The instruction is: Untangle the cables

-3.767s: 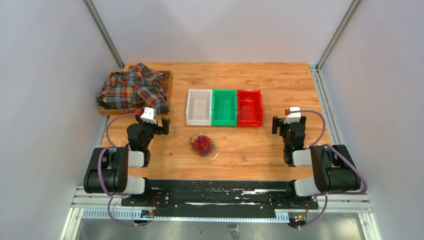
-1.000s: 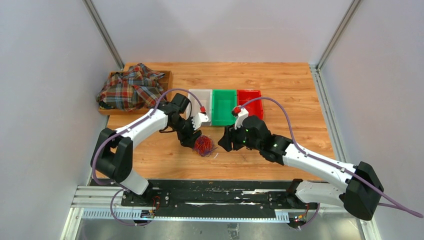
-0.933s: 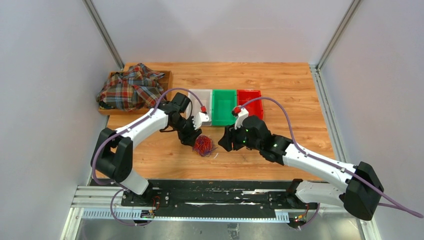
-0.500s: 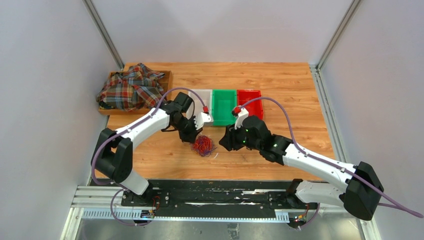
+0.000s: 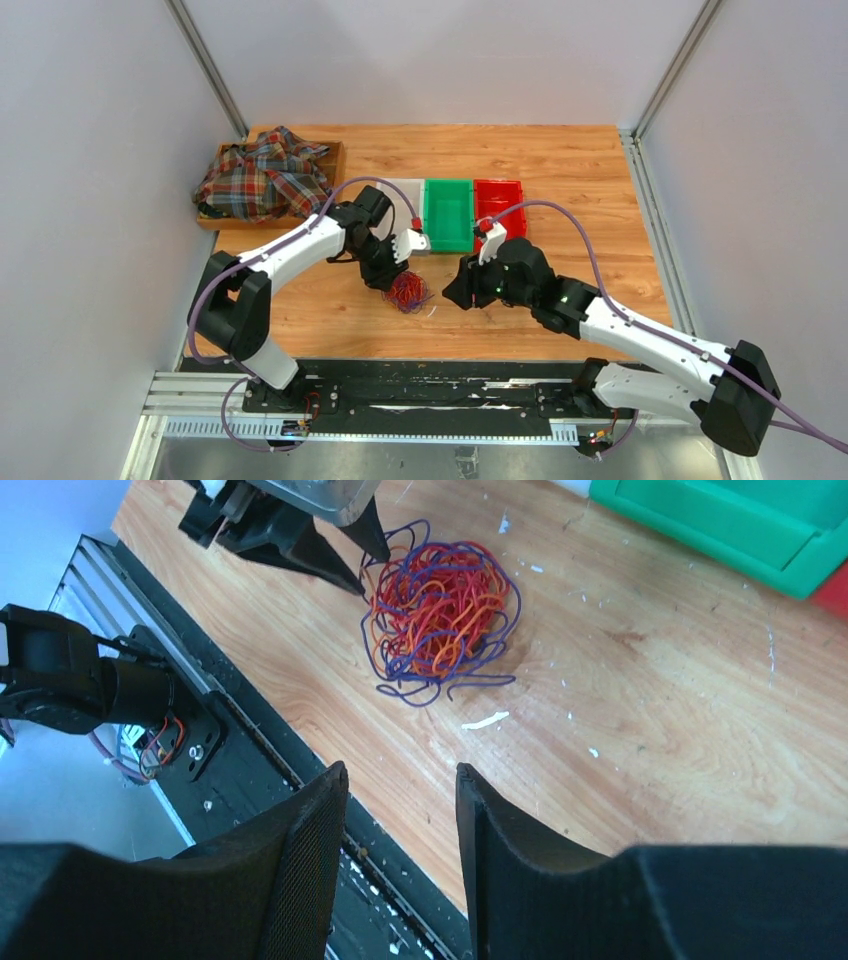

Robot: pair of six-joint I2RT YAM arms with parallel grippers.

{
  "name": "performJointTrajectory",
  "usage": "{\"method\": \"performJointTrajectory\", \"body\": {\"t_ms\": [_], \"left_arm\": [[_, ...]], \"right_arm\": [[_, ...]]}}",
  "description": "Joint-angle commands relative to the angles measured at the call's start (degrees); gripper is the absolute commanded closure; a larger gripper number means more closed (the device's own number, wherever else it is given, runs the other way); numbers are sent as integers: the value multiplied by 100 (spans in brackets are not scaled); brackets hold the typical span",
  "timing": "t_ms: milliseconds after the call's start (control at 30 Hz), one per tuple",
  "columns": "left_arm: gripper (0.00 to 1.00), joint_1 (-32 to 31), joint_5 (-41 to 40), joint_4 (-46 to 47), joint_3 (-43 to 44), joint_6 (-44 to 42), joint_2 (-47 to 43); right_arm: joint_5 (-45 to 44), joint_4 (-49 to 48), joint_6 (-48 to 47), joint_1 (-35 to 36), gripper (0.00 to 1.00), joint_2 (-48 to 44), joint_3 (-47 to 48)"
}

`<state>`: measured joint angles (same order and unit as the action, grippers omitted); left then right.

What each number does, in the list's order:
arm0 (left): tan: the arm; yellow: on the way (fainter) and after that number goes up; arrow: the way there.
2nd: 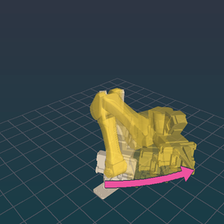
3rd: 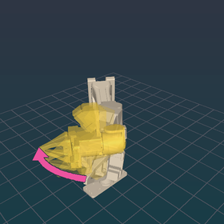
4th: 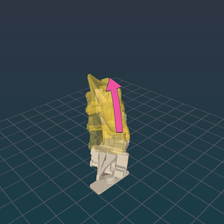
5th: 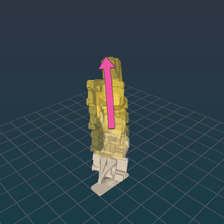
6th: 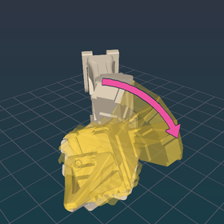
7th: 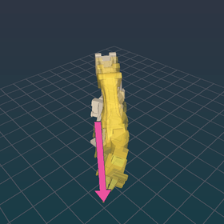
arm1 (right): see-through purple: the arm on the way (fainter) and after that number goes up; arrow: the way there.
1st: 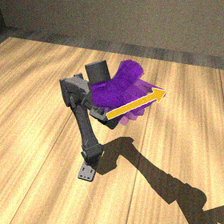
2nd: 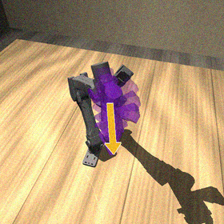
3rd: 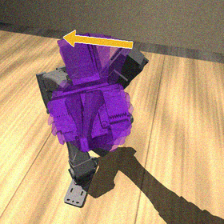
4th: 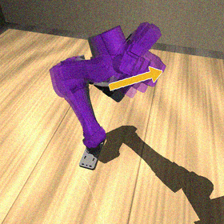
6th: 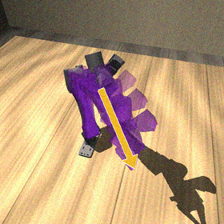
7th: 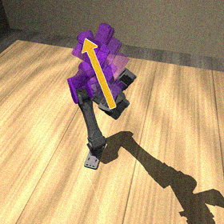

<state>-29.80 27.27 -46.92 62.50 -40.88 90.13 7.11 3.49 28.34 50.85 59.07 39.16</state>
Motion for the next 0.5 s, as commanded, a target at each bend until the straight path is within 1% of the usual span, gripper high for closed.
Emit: {"method": "performJointTrajectory", "body": {"t_ms": [0,100,200,267,300,367,467], "left_arm": [[69,-75,-105,-88,138,-174,85],[78,-78,-147,13,126,-103,123],[92,-87,-221,13,244,109,135],[98,-87,-208,-183,383,243,60],[99,-87,-208,-272,448,358,-17],[99,-87,-287,-424,548,753,-200],[99,-89,-224,-896,714,1149,-345]], "right_arm": [[192,384,161,66,56,-284,-155],[262,590,168,65,59,-341,-133],[318,784,166,65,61,-371,-123],[325,819,183,65,62,-387,-140],[293,843,176,65,60,-387,-126],[126,859,155,65,51,-352,-52],[-143,714,164,88,37,-236,-14]]}}
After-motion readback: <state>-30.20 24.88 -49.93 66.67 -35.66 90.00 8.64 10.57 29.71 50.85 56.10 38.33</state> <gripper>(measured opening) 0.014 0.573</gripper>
